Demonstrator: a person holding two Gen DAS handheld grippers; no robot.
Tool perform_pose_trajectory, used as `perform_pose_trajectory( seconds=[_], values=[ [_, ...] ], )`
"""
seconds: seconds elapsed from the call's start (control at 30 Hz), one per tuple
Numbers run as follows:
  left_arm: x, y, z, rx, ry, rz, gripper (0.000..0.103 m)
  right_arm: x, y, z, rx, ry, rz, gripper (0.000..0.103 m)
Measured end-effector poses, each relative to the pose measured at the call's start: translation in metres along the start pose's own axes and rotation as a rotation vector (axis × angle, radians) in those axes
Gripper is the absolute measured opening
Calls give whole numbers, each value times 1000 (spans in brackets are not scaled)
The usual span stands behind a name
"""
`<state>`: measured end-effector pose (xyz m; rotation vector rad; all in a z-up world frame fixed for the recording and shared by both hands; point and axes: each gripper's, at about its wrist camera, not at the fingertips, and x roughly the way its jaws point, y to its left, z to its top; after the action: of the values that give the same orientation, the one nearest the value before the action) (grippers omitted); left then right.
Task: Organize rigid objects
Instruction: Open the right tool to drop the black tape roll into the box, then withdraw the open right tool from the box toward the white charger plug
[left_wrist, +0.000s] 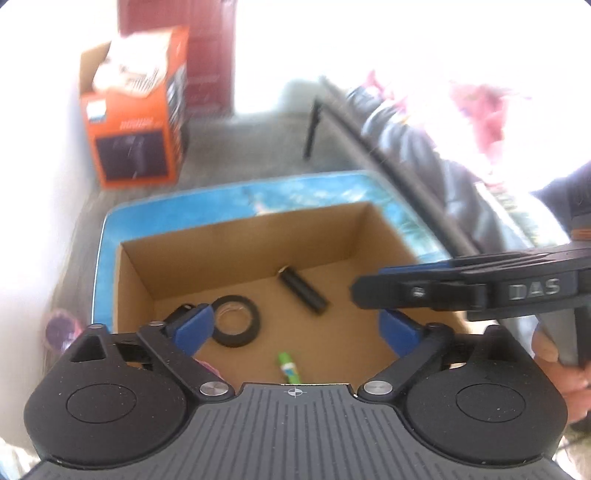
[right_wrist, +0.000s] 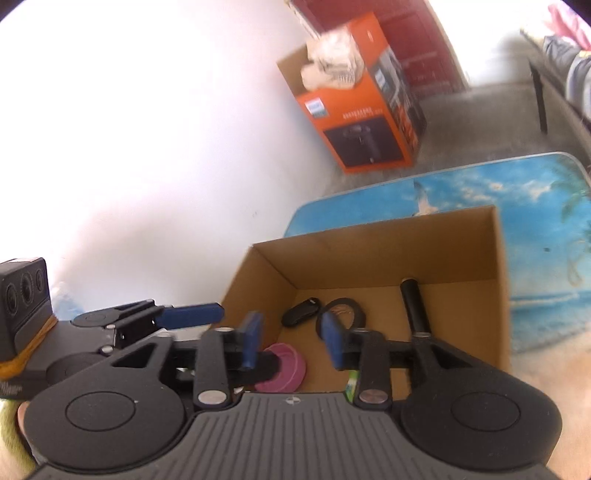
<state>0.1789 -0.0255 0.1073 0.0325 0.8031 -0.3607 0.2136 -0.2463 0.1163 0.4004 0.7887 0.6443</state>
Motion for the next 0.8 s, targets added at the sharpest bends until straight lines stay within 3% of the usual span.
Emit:
perform_pose_trajectory(
  seconds=[0.13, 0.23, 0.3, 0.37, 0.6, 0.8],
  values=[
    [-27, -18, -26, 43, -18, -42, 101, -41, 15, -37, -41, -58, -53, 66],
    [-36, -29, -55, 45, -28, -68, 102, -61, 23, -69, -85, -102, -105, 81],
    [-39, -34, -74, 38, -32, -98, 102, -70, 28, -89, -121, -128, -161, 98],
    [-40, -35, -91, 26, -42, -125, 103, -73, 29, -109, -146, -153, -214, 103],
    [-34, -34, -140, -90, -94, -161, 103, -62, 22, -148, -153, -82, -421, 103],
    [-26, -31, -155, -121, -113, -185, 103, -64, 30, -168, -248, -133, -589, 103]
  ],
)
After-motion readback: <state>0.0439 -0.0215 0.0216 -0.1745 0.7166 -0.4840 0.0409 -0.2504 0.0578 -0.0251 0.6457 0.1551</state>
